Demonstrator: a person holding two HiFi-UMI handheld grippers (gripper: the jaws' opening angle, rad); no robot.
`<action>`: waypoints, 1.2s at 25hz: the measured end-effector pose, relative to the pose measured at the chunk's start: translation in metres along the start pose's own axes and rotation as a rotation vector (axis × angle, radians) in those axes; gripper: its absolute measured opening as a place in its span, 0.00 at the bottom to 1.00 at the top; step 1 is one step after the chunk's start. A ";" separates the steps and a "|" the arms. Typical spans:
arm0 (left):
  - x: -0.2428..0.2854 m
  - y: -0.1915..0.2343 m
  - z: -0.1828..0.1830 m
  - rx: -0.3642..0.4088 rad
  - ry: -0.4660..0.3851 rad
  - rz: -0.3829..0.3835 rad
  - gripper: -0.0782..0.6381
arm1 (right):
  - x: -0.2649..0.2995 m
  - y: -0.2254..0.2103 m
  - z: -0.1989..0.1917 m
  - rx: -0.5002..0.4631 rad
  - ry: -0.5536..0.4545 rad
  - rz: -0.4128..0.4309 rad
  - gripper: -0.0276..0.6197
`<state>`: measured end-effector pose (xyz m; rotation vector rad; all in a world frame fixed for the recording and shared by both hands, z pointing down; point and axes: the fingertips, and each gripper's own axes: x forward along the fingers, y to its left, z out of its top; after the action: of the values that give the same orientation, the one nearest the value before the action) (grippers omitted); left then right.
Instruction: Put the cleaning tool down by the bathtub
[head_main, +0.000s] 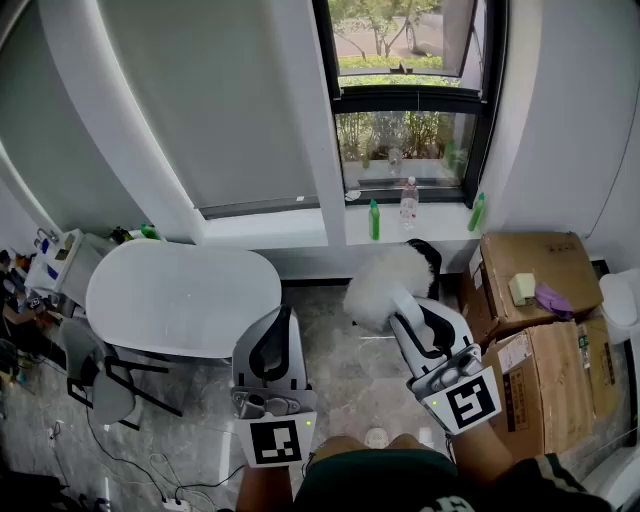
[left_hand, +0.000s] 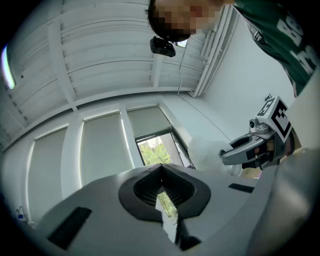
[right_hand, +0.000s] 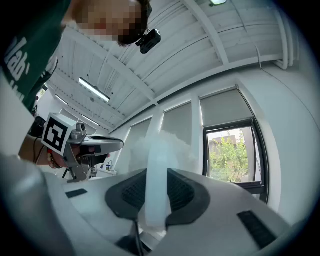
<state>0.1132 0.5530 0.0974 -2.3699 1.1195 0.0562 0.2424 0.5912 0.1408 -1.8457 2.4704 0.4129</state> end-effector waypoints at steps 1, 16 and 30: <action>0.000 0.001 0.000 0.001 0.000 -0.001 0.12 | 0.000 0.001 0.000 -0.005 0.001 0.000 0.19; -0.009 0.018 -0.010 -0.085 0.018 0.033 0.12 | 0.000 0.008 0.000 -0.021 -0.024 0.022 0.19; -0.009 0.029 -0.016 -0.074 0.045 0.034 0.12 | 0.007 0.006 -0.002 -0.006 -0.016 0.031 0.19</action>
<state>0.0833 0.5370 0.1013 -2.4281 1.1982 0.0564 0.2350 0.5856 0.1428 -1.8018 2.4927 0.4356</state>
